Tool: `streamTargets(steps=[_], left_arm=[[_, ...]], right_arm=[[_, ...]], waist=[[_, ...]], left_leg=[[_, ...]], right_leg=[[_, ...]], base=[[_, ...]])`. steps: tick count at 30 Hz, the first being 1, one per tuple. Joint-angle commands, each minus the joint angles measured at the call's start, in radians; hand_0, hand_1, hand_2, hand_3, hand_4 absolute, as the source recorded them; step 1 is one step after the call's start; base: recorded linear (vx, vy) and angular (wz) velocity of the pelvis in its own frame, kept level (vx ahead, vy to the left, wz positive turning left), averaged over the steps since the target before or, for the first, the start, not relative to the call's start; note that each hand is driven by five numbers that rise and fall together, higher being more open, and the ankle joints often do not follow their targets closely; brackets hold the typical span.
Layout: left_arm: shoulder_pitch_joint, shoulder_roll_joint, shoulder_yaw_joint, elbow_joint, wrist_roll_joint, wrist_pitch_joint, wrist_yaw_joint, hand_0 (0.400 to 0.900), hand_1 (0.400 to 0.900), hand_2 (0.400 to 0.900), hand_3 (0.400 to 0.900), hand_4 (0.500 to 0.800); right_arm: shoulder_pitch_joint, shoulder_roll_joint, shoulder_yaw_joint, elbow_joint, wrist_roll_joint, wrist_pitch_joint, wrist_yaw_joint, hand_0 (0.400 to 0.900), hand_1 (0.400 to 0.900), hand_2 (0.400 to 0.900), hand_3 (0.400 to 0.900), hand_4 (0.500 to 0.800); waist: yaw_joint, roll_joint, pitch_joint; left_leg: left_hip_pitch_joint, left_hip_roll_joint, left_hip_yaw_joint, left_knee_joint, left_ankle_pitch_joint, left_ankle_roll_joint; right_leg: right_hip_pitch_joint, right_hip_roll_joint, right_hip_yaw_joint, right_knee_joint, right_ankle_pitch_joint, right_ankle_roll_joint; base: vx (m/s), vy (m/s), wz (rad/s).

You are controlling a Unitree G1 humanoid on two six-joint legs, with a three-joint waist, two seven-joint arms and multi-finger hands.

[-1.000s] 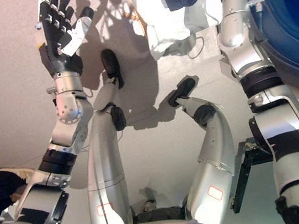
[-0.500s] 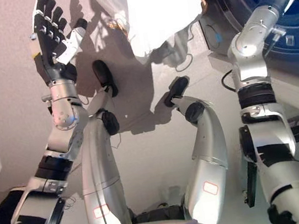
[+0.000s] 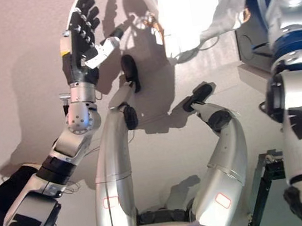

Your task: Put the clothes in the basket into the washing machine.

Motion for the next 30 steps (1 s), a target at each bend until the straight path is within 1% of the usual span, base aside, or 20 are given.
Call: streamTargets(steps=[1, 4, 5, 6, 10, 16, 21, 24, 26, 29, 30], left_arm=[[0.024, -0.054, 0.006, -0.07, 0.015, -0.081, -0.012, 0.9, 0.9, 0.9, 0.9, 0.8], [0.021, -0.057, 0.004, -0.071, 0.013, -0.085, -0.014, 0.9, 0.9, 0.9, 0.9, 0.8], [0.021, -0.058, 0.004, -0.071, 0.013, -0.085, -0.013, 0.9, 0.9, 0.9, 0.9, 0.8], [0.02, -0.058, 0.004, -0.07, 0.014, -0.087, -0.013, 0.9, 0.9, 0.9, 0.9, 0.8], [0.021, -0.066, 0.006, -0.07, 0.009, -0.088, -0.014, 0.9, 0.9, 0.9, 0.9, 0.8], [0.012, -0.076, 0.005, -0.058, 0.005, -0.091, -0.006, 0.9, 0.9, 0.9, 0.9, 0.8], [0.004, -0.089, 0.02, -0.056, 0.01, -0.092, 0.013, 0.9, 0.9, 0.9, 0.9, 0.8], [0.01, -0.101, 0.053, -0.06, 0.019, -0.089, 0.034, 0.9, 0.9, 0.9, 0.9, 0.8], [0.02, -0.112, 0.083, -0.059, 0.025, -0.084, 0.045, 0.9, 0.9, 0.9, 0.9, 0.8], [0.044, -0.131, 0.123, -0.057, 0.023, -0.079, 0.063, 0.9, 0.9, 0.9, 0.9, 0.8], [0.053, -0.135, 0.131, -0.052, 0.013, -0.08, 0.065, 0.9, 0.9, 0.9, 0.9, 0.8]], right_arm=[[0.044, -0.168, 0.129, -0.004, -0.036, -0.001, -0.082, 0.4, 0.4, 0.4, 0.4, 0.5], [0.038, -0.192, 0.146, 0.027, -0.023, 0.01, -0.058, 0.4, 0.4, 0.4, 0.4, 0.5], [0.038, -0.194, 0.155, 0.03, -0.024, 0.012, -0.054, 0.486, 0.486, 0.486, 0.486, 0.552], [0.039, -0.198, 0.161, 0.043, -0.017, 0.016, -0.032, 0.9, 0.9, 0.9, 0.9, 0.8], [0.046, -0.2, 0.167, 0.055, -0.001, 0.006, -0.019, 0.9, 0.9, 0.9, 0.9, 0.8], [0.043, -0.175, 0.168, 0.049, 0.007, -0.019, -0.024, 0.9, 0.9, 0.9, 0.9, 0.8], [0.074, -0.097, 0.131, -0.011, 0.033, -0.069, -0.031, 0.9, 0.9, 0.9, 0.9, 0.8], [0.133, -0.005, 0.083, -0.148, 0.024, -0.111, -0.059, 0.9, 0.9, 0.9, 0.9, 0.8], [0.193, 0.07, 0.053, -0.293, -0.02, -0.13, -0.072, 0.9, 0.9, 0.9, 0.9, 0.8], [0.32, 0.212, -0.019, -0.56, -0.105, -0.148, -0.093, 0.9, 0.9, 0.9, 0.9, 0.8], [0.373, 0.271, -0.038, -0.638, -0.11, -0.163, -0.075, 0.9, 0.9, 0.9, 0.9, 0.8]], waist=[[-0.018, 0.106, -0.143], [-0.017, 0.109, -0.151], [-0.017, 0.11, -0.154], [-0.019, 0.111, -0.155], [-0.025, 0.11, -0.162], [-0.034, 0.108, -0.163], [-0.046, 0.105, -0.156], [-0.066, 0.1, -0.146], [-0.082, 0.095, -0.139], [-0.111, 0.087, -0.129], [-0.121, 0.083, -0.127]], left_leg=[[0.046, 0.021, -0.044, 0.193, -0.308, -0.057], [0.044, 0.02, -0.041, 0.188, -0.306, -0.061], [0.044, 0.02, -0.04, 0.188, -0.306, -0.061], [0.042, 0.02, -0.037, 0.189, -0.306, -0.062], [0.038, 0.022, -0.034, 0.194, -0.306, -0.065], [0.035, 0.025, -0.037, 0.216, -0.31, -0.067], [0.035, 0.026, -0.038, 0.225, -0.31, -0.066], [0.039, 0.028, -0.036, 0.228, -0.309, -0.064], [0.043, 0.032, -0.034, 0.229, -0.31, -0.062], [0.055, 0.035, -0.031, 0.234, -0.313, -0.058], [0.06, 0.035, -0.03, 0.233, -0.313, -0.057]], right_leg=[[-0.197, 0.041, 0.027, -0.052, 0.09, 0.127], [-0.201, 0.039, 0.033, -0.049, 0.086, 0.129], [-0.203, 0.039, 0.035, -0.047, 0.087, 0.129], [-0.205, 0.038, 0.036, -0.045, 0.086, 0.129], [-0.21, 0.036, 0.044, -0.039, 0.085, 0.13], [-0.206, 0.033, 0.049, -0.029, 0.095, 0.128], [-0.196, 0.039, 0.051, -0.032, 0.1, 0.125], [-0.186, 0.049, 0.052, -0.037, 0.106, 0.122], [-0.177, 0.056, 0.05, -0.041, 0.109, 0.12], [-0.161, 0.067, 0.049, -0.046, 0.115, 0.118], [-0.152, 0.07, 0.046, -0.051, 0.118, 0.118]], base=[[0.05, -0.025, 0.05], [0.04, -0.03, 0.04], [0.04, -0.019, 0.01], [0.03, -0.007, 0.0], [0.02, -0.009, -0.01], [0.0, -0.001, -0.02], [-0.01, 0.018, -0.06], [-0.02, 0.054, -0.13], [-0.03, 0.083, -0.25], [-0.03, 0.082, -0.24], [-0.03, 0.075, -0.19]])
